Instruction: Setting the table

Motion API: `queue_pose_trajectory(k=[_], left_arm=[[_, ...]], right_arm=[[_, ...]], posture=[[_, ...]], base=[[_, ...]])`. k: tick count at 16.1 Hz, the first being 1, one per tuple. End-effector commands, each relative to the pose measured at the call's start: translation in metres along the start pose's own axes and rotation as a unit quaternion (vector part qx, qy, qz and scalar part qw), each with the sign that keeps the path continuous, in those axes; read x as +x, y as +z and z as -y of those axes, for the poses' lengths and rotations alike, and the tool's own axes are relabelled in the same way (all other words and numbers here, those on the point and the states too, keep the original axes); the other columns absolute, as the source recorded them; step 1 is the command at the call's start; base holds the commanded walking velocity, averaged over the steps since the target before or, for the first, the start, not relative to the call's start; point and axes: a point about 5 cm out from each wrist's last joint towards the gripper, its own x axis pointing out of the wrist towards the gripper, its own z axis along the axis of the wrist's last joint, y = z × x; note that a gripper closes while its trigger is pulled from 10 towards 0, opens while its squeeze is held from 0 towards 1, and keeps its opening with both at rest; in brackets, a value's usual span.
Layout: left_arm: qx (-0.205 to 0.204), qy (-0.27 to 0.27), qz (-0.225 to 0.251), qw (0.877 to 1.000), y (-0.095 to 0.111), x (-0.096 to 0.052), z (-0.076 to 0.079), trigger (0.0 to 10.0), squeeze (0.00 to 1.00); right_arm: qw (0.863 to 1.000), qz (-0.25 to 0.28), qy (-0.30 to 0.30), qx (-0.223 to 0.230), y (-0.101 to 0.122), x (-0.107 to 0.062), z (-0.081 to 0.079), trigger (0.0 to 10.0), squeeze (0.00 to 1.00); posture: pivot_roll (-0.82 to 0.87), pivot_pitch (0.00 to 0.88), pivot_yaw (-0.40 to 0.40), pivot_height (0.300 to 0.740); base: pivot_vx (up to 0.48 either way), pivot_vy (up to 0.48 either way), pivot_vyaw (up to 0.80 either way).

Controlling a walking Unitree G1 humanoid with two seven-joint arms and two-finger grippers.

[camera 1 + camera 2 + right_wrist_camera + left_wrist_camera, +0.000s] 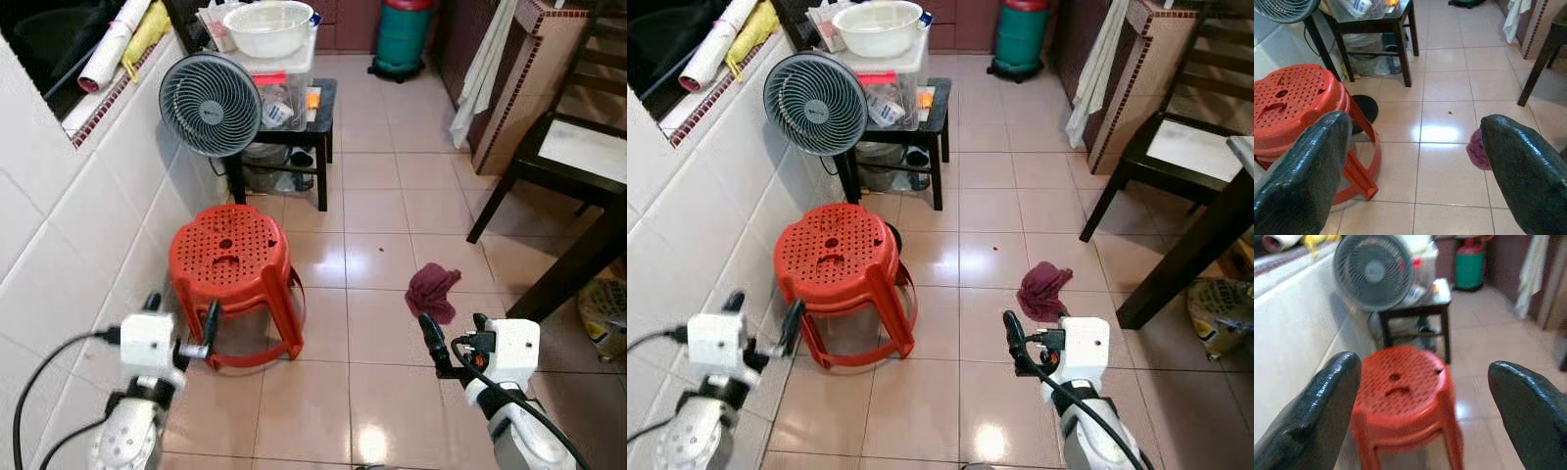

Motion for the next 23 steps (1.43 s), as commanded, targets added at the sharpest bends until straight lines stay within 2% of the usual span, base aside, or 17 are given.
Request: queue_pose_trajectory(k=[1,4,5,9,12,23], left_arm=[[0.007,-0.013,-0.017,1.000,-0.003,-0.005,0.002,10.0,0.00],[0.003,-0.010,-0.028,1.000,-0.012,-0.005,0.002,10.0,0.00],[-0.014,-0.004,-0.033,0.999,-0.015,-0.001,0.005,10.0,0.00],[-0.054,-0.010,-0.038,0.998,-0.022,0.011,0.006,10.0,0.00],[-0.064,-0.028,-0.034,0.997,-0.026,0.022,0.006,10.0,0.00],[-0.068,-0.060,-0.026,0.996,-0.028,0.030,0.012,10.0,0.00]], right_arm=[[1.000,0.001,0.001,0.000,0.002,0.002,-0.004,10.0,0.00],[1.000,-0.008,0.020,-0.011,0.001,0.011,-0.007,10.0,0.00],[1.000,-0.007,0.010,-0.007,0.005,0.015,-0.001,10.0,0.00],[1.000,0.005,-0.004,-0.021,0.011,0.018,0.005,10.0,0.00],[0.999,0.010,0.014,-0.034,0.010,0.018,-0.008,10.0,0.00],[0.999,0.013,0.021,-0.037,0.010,0.018,-0.014,10.0,0.00]], posture=[[-0.14,0.071,0.001,0.740],[-0.14,0.060,-0.005,0.740],[-0.15,0.051,0.004,0.740],[-0.18,0.059,0.023,0.740],[-0.19,0.057,0.028,0.740],[-0.22,0.070,0.043,0.740]], base=[[0.000,0.000,0.00],[0.000,0.000,-0.19],[0.000,0.000,-0.80],[0.000,0.000,-0.80],[0.094,0.000,-0.80],[0.333,0.000,-0.80]])
